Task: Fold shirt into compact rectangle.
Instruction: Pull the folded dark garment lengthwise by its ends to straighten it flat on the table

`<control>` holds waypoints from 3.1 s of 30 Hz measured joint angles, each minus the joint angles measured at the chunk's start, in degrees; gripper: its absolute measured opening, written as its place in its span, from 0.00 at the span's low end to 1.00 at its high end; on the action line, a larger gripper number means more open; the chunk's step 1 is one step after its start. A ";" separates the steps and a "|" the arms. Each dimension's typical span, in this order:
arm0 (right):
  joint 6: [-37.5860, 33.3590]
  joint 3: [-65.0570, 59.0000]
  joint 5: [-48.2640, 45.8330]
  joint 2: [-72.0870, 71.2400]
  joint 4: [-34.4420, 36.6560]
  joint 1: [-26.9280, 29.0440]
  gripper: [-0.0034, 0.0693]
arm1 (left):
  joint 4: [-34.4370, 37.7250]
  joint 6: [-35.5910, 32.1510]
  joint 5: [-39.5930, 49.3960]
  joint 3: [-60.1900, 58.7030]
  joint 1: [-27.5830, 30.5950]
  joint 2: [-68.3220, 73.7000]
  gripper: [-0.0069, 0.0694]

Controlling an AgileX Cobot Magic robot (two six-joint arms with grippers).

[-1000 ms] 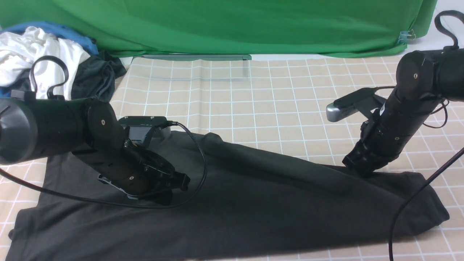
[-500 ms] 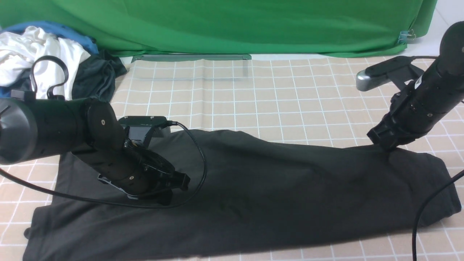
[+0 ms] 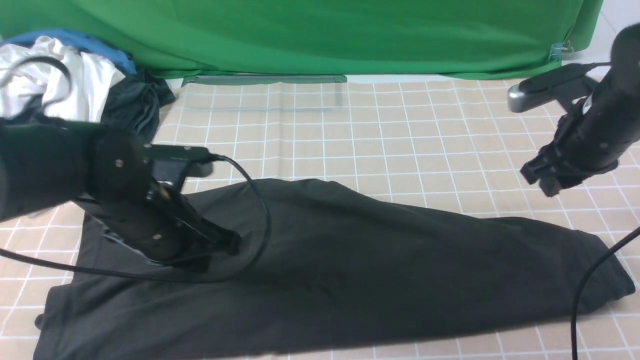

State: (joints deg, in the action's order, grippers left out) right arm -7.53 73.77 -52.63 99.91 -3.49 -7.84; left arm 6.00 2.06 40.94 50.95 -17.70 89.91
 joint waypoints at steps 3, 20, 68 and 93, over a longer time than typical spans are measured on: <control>-1.14 -0.76 -2.73 -2.83 4.05 -0.67 0.21 | -3.90 3.17 3.21 -0.04 0.00 -0.60 0.12; -6.51 -17.45 8.24 -3.89 11.95 -3.47 0.10 | -10.16 15.16 5.10 -9.57 14.14 -0.90 0.12; 5.55 -8.22 -3.44 -5.55 3.80 6.72 0.82 | 8.07 -5.83 11.56 -7.96 23.32 -30.74 0.12; -2.15 -10.70 -0.57 6.61 4.28 5.81 0.49 | 8.07 -6.61 11.29 -7.96 23.32 -30.74 0.12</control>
State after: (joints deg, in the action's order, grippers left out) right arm -9.68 63.07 -53.21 106.52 0.79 -2.03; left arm 14.08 -4.55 52.23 42.99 5.62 59.17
